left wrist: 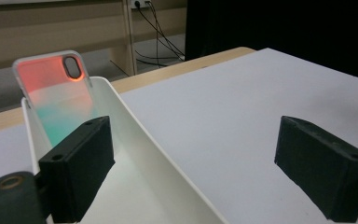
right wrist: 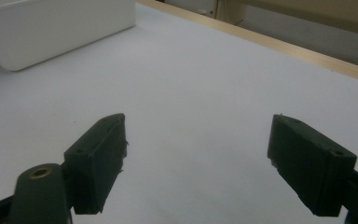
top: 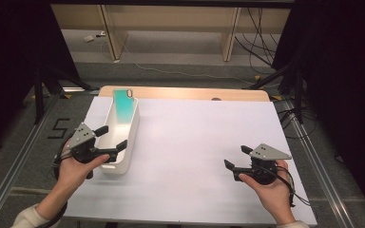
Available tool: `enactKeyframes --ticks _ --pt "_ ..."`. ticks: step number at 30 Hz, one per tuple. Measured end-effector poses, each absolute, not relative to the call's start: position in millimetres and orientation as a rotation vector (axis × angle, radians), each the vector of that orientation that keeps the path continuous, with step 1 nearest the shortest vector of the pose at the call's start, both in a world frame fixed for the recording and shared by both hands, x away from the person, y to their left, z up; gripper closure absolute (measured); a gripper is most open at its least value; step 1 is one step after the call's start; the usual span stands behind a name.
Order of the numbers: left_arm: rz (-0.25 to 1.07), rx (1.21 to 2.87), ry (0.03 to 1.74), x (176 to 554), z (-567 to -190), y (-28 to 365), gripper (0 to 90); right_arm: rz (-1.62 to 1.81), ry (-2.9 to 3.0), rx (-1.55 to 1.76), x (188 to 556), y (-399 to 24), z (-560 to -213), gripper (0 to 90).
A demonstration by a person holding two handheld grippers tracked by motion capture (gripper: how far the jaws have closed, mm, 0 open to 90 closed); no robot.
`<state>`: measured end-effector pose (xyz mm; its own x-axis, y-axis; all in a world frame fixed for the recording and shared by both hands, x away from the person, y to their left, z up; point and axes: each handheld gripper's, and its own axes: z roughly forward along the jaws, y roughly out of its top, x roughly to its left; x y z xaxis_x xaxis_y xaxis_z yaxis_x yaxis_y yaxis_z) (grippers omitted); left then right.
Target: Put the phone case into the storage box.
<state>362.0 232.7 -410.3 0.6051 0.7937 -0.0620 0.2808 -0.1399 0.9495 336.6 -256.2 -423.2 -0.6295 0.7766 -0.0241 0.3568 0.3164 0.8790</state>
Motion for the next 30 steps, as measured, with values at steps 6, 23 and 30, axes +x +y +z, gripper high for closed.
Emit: enactKeyframes --ticks 6,23,30 --pt "0.553 1.716 0.89 355.4 -417.9 232.4 8.4 1.259 2.142 1.001 336.7 -256.3 -423.3 20.7" --pt "0.546 1.739 0.891 343.4 -431.6 229.8 0.5 1.256 2.141 0.992 336.8 -256.3 -424.1 20.6" --pt "0.554 1.743 0.877 342.2 -435.1 228.3 0.0 1.257 2.146 1.002 335.5 -256.3 -424.4 20.6"
